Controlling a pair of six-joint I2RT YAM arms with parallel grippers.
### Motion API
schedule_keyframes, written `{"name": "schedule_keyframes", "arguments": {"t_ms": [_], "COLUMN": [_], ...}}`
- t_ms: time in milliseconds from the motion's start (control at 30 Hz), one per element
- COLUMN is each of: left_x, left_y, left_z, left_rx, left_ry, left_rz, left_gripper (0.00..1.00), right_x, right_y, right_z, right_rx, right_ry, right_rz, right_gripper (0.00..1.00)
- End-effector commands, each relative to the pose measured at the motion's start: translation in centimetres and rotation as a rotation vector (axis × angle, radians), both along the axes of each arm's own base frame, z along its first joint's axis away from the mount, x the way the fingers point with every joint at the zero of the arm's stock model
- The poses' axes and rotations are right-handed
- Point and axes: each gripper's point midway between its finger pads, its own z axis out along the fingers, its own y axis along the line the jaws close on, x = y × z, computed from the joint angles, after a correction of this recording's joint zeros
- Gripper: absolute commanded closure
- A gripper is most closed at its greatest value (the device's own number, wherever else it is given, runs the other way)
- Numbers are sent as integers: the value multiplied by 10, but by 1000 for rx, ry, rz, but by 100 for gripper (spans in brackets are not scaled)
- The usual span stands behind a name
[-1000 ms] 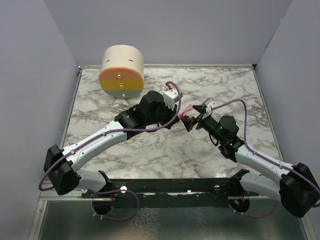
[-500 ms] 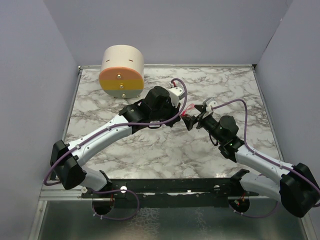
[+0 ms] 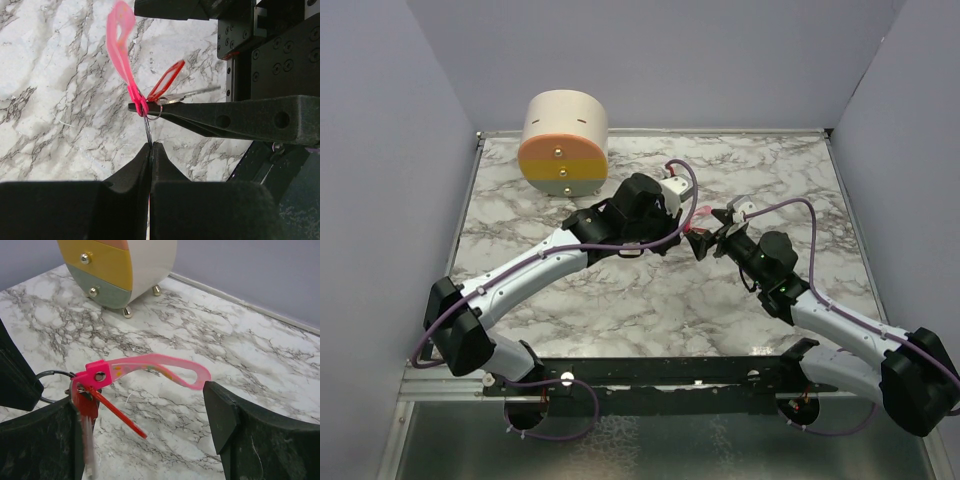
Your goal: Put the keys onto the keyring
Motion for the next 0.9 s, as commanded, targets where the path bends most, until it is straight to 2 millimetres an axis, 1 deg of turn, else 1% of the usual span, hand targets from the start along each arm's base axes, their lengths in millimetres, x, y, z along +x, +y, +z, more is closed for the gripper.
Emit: {"name": "schedule_keyframes", "arguments": {"t_ms": [0,233,567,867], "left_x": [-11,-12,-10,3], "left_y": [-2,-1,-1,0], "left_z": [-6,-10,-10,-7], "left_rx": [27,38,45,62], "left_ry": [41,49,46,4], "left_rz": [-49,-52,-48,0], "left_gripper": [100,100,100,100], "right_x": [9,11,11,9], "right_y": [-7,-5,-1,-13], "right_z": [17,22,24,17], "right_rx": [21,23,25,19], "right_ry": [-47,-61,-62,-34], "right_rz": [-55,-51,-33,-87], "right_gripper": [16,16,16,16]}}
